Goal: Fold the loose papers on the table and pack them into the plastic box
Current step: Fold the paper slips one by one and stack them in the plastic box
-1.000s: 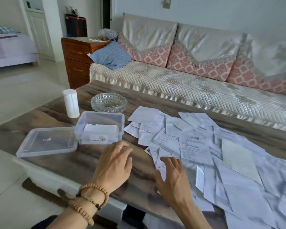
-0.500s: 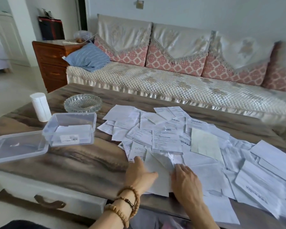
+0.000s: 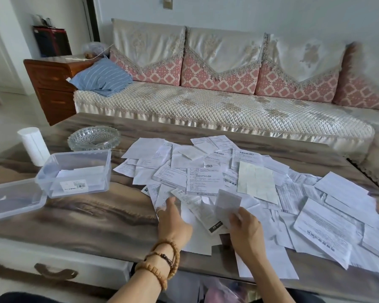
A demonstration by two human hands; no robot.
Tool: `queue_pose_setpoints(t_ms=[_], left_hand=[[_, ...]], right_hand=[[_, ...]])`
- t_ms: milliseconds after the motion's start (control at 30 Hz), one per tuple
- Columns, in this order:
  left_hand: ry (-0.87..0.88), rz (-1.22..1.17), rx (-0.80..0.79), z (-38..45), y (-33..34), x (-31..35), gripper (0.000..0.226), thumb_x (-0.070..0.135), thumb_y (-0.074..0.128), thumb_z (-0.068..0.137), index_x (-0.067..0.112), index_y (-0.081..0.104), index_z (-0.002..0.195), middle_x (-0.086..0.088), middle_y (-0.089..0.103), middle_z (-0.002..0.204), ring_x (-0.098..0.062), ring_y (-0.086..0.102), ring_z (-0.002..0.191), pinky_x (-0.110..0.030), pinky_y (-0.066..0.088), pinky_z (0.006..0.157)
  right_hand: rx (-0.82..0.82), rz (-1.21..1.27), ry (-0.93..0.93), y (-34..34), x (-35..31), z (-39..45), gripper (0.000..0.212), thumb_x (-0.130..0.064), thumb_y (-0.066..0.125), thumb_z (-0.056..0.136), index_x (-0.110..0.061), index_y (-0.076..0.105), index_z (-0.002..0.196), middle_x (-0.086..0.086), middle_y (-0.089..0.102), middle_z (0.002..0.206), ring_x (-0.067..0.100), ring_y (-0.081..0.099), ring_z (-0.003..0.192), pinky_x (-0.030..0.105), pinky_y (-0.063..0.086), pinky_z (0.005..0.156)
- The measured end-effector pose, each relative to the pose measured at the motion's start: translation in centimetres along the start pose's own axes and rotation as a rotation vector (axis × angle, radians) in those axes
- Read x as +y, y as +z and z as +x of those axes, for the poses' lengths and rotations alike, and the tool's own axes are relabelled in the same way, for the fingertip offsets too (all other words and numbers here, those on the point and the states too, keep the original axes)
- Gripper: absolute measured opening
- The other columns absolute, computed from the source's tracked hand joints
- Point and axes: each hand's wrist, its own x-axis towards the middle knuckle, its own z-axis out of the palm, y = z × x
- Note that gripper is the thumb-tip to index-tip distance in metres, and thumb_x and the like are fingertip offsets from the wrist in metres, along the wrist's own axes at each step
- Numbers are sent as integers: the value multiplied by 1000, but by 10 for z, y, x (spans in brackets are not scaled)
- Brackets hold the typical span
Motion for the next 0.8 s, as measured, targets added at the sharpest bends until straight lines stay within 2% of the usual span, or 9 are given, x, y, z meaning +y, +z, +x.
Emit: queue_pose_setpoints(t_ms=[133,233,300,367,467,533,600,700,800], left_hand=[[-57,-312,-96,0,-23,0,45,-7,71,75,27,60,102,-4,64,104,-17,62,91,-26,52,64],[-105,-434,-115,0,-47,-11,30,-10,61,80,16,77,79,-10,73,97,-22,66,91,-31,55,78],[-186,-664,-179,-2,-63,-20,17,-3,61,85,3,77,80,-17,73,94,-28,66,89,-35,52,77],[-251,-799,-288,-4,-75,-28,26,18,65,89,-6,72,95,-19,71,95,-30,65,86,-37,51,78],[-204,-710,-404,-6,-79,-35,36,29,68,88,-4,73,104,-20,73,101,-35,69,95,-43,51,91],[-140,-561,-315,-2,-73,-37,30,24,76,81,2,74,101,-13,75,96,-29,71,93,-42,53,92],[-103,-411,-244,3,-64,-41,22,22,76,79,10,75,98,-4,76,92,-22,72,91,-44,55,92],[-143,-330,-241,8,-59,-39,47,39,79,66,15,68,105,-1,74,98,-18,70,93,-43,56,90],[-155,-300,-297,20,-55,-32,73,49,86,51,18,62,113,1,71,106,-18,67,99,-41,53,94]], right_hand=[[116,-100,-305,7,-28,-13,36,2,54,85,-22,35,66,2,50,49,30,41,43,32,28,41],[15,-273,-614,24,-50,-28,17,-4,52,69,-20,48,72,1,51,54,33,44,37,28,29,34],[-106,-367,-646,42,-60,-35,19,-8,60,64,-18,48,75,1,54,56,33,47,40,29,31,35],[-214,-352,-530,58,-67,-42,18,-26,63,73,-17,52,85,4,65,69,34,60,58,35,45,46],[-452,-26,-311,47,-77,-46,57,-56,53,77,-7,62,106,10,71,100,24,65,93,39,52,81],[-294,117,-199,25,-75,-37,54,-56,58,80,-12,69,110,-1,71,112,15,64,103,32,49,92],[-30,-56,-13,9,-59,-13,50,-47,63,85,-17,62,124,1,63,126,23,56,115,36,45,96],[-222,-342,300,-1,-44,12,75,-53,66,82,-14,39,140,10,47,137,33,42,126,44,38,100],[-351,-434,210,10,-41,10,83,-55,70,77,-16,33,142,5,45,139,28,38,130,42,36,99]])
